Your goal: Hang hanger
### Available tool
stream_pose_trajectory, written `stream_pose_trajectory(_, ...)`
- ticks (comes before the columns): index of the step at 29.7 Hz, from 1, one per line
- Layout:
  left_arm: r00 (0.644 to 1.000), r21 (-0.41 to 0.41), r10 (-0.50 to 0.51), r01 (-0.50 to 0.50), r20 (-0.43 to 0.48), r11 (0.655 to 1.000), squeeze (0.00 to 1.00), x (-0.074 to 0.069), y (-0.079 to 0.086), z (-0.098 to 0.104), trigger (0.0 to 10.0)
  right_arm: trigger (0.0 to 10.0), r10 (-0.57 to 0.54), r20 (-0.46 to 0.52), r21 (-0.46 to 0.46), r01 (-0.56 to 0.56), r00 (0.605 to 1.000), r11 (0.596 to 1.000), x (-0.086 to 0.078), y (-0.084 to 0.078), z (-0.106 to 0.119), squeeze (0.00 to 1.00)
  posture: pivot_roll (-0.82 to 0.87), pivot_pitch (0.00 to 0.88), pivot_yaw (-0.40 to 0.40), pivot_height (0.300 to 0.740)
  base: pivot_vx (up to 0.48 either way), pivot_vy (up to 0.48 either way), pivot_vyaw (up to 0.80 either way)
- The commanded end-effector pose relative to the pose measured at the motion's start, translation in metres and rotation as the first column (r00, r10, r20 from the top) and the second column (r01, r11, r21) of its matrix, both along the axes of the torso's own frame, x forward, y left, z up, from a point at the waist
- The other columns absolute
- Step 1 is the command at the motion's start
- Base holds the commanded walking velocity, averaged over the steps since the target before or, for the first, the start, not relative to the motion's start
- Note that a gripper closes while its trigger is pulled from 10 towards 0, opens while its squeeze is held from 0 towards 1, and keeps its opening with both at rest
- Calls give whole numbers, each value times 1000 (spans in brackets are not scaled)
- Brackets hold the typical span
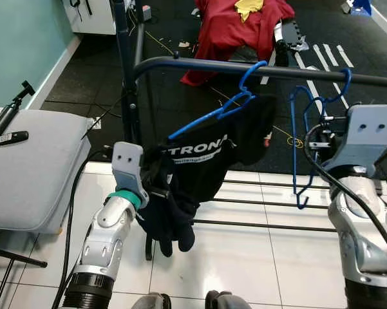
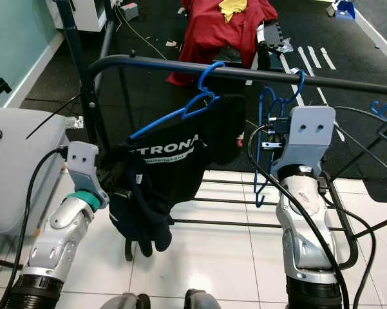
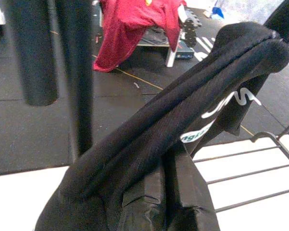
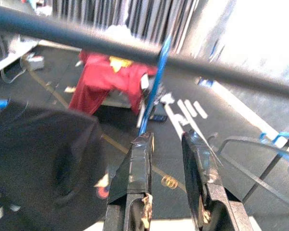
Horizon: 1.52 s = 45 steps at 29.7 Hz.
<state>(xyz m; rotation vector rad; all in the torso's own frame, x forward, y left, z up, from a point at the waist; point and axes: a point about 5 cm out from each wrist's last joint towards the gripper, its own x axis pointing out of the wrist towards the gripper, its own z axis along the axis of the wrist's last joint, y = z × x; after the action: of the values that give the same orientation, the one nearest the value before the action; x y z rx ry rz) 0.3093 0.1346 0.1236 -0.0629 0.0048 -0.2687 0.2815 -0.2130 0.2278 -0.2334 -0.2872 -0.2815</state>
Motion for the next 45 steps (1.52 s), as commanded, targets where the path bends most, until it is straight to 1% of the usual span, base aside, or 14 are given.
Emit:
stream_pose_trajectory(1,1000,-15,17,-17,3,1000,0,-2,3,1,10000,10000,3,47,-47,-1,999,999,-4,4,3,0,-61,68,18,740,0,0,0)
stream_pose_trajectory(2,1000,-4,29,-29,7,1000,0,-1,5,0,10000,10000,45,50,-76,-41,998,996,-2,12,0,0,-62,67,23,740,0,0,0)
stream_pose_trajectory(3,998,7,51,-51,22,999,0,0,8,1,10000,10000,106,23,-53,-105,994,993,4,22,-8,0,-64,68,32,740,0,0,0)
stream_pose_trajectory(4,998,7,51,-51,22,999,0,0,8,1,10000,10000,106,23,-53,-105,994,993,4,22,-8,0,-64,68,32,740,0,0,0)
stream_pose_trajectory(5,997,15,65,-66,34,998,0,0,11,2,10000,10000,148,0,-28,-148,989,989,8,29,-14,0,-64,68,32,740,0,0,0)
stream_pose_trajectory(7,991,-13,116,-115,66,993,0,2,18,9,10000,10000,211,-20,90,-209,977,974,18,43,-23,0,-59,65,30,740,0,0,0)
stream_pose_trajectory(9,988,-29,134,-133,78,991,0,2,20,13,10000,10000,234,-29,107,-229,972,967,22,49,-25,0,-59,65,30,740,0,0,0)
stream_pose_trajectory(12,982,-81,166,-159,89,984,0,2,23,19,10000,10000,278,-48,65,-275,959,959,28,63,-26,0,-51,64,10,740,0,0,0)
stream_pose_trajectory(18,977,-81,189,-181,98,980,0,-1,26,20,10000,10000,393,-63,39,-391,917,919,34,81,-28,0,-46,49,-37,740,0,0,0)
stream_pose_trajectory(24,972,-66,198,-191,126,979,0,0,22,26,10000,10000,456,-60,44,-454,888,890,40,84,-31,0,-34,40,-74,740,0,0,0)
stream_pose_trajectory(31,982,-36,124,-120,141,992,0,0,11,28,10000,10000,439,-34,39,-438,898,898,40,82,-29,0,-43,33,-49,740,0,0,0)
stream_pose_trajectory(34,990,-29,45,-42,136,999,0,0,2,27,10000,10000,395,15,31,-395,919,918,36,75,-27,0,-49,31,-28,740,0,0,0)
stream_pose_trajectory(38,991,-15,17,-15,136,1000,0,0,-1,27,10000,10000,371,43,34,-373,928,927,31,69,-28,0,-51,34,-1,740,0,0,0)
stream_pose_trajectory(45,989,-39,52,-47,141,998,0,8,2,33,10000,10000,442,64,40,-445,895,895,20,75,-30,0,-62,37,18,740,0,0,0)
